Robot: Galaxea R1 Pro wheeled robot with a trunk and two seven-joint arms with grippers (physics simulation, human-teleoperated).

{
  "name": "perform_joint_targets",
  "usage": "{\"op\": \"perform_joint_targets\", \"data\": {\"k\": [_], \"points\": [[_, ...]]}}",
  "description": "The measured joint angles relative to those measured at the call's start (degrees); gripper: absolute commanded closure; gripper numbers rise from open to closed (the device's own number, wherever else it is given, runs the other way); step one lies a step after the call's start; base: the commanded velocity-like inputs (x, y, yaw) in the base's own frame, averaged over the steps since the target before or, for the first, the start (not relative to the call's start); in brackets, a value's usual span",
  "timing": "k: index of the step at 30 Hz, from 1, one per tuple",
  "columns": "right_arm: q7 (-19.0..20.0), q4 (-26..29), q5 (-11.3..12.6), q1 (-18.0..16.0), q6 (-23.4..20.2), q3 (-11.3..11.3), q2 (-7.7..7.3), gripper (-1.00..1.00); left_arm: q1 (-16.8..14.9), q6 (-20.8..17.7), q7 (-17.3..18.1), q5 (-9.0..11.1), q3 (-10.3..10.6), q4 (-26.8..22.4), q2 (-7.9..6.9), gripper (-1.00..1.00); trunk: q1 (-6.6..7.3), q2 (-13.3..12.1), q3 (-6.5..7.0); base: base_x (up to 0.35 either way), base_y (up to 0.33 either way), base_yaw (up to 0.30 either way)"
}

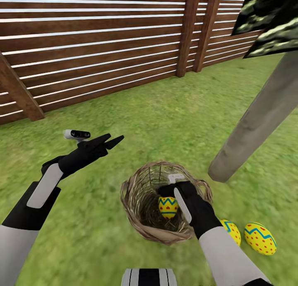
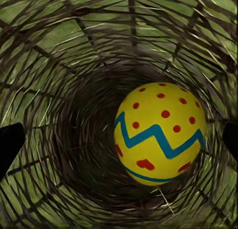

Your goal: Take the three Easter eggs out of the wicker basket on the lawn in the garden, then place them on the lawn next to a single tree (choose any tree) so that all three eggs are next to the same tree and none are left in the basket.

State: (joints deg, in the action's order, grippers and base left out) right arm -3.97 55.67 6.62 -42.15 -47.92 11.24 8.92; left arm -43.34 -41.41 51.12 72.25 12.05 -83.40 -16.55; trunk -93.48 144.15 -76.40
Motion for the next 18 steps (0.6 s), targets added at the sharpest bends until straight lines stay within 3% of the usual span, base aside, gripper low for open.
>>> {"op": "perform_joint_targets", "data": {"k": [5,11,18], "points": [[-3.17,-0.40,-0.03,0.00,0.12,-0.09,0.05,-1.00,0.01,-0.01,0.00,0.00,-0.01,-0.01,0.00,-1.00,0.00,0.00,0.10,0.000,0.000,-0.223],[-4.48,-2.15,0.03,0.15,0.36,-0.02,0.06,-1.00,0.04,0.00,-0.01,0.04,-0.02,-0.01,-0.01,-1.00,0.00,0.00,0.12,0.000,0.017,-0.025],[-4.60,-4.59,-0.11,0.16,3.62,0.07,0.12,-1.00,0.02,0.00,-0.04,0.00,-0.01,-0.01,0.06,-1.00,0.00,0.00,0.12,0.000,0.222,-0.001]]}}
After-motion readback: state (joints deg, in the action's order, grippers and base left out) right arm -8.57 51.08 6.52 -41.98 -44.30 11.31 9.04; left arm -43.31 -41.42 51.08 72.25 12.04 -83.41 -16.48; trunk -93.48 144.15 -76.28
